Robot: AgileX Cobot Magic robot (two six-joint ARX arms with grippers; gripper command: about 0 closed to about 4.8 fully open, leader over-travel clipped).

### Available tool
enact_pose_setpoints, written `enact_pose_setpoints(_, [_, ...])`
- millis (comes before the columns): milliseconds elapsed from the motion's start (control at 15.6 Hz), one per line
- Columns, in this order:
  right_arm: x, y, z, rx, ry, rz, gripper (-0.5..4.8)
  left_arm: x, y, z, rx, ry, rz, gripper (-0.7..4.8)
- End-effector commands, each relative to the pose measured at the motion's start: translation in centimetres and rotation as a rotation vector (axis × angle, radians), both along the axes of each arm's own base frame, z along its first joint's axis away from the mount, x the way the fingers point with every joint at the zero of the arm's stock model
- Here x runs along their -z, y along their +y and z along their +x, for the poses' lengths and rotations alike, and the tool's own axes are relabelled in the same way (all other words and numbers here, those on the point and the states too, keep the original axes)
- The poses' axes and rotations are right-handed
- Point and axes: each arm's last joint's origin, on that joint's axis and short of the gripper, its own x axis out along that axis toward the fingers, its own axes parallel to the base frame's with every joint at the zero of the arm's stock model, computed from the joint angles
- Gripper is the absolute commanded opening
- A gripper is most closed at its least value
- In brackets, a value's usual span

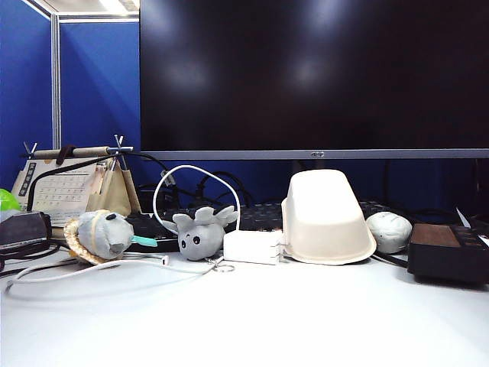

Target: Place the tilting octopus upright.

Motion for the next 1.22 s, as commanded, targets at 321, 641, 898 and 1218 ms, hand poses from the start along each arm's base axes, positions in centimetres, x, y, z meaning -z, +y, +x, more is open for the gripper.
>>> enact_pose_setpoints(321, [-0.5, 0.0, -0.1, -0.002, -0.049, -0.001, -0.05, -0.1, 0.0, 0.0, -0.003, -0.009, 0.004, -0.05])
enact_pose_setpoints(641, [-1.7, 0.3, -0.4, -0.119, -0.142, 0.082, -0.05, -1.8, -0.4, -0.3, 0.155, -0.156, -0.045, -0.06])
enact_pose_setpoints(898, [-4.8, 0.6, -1.5, -0.229, -0.146, 0.224, -0.06, -4.4, -0.6, -1.2, 0.208, -0.141, -0.181, -0.06])
enact_pose_setpoints(1218, [-10.2, 0.8, -4.8, -0.25, -0.074, 0.261, -0.06, -10.1, -0.7, -4.3, 0.218, -0.167, -0.173, -0.06])
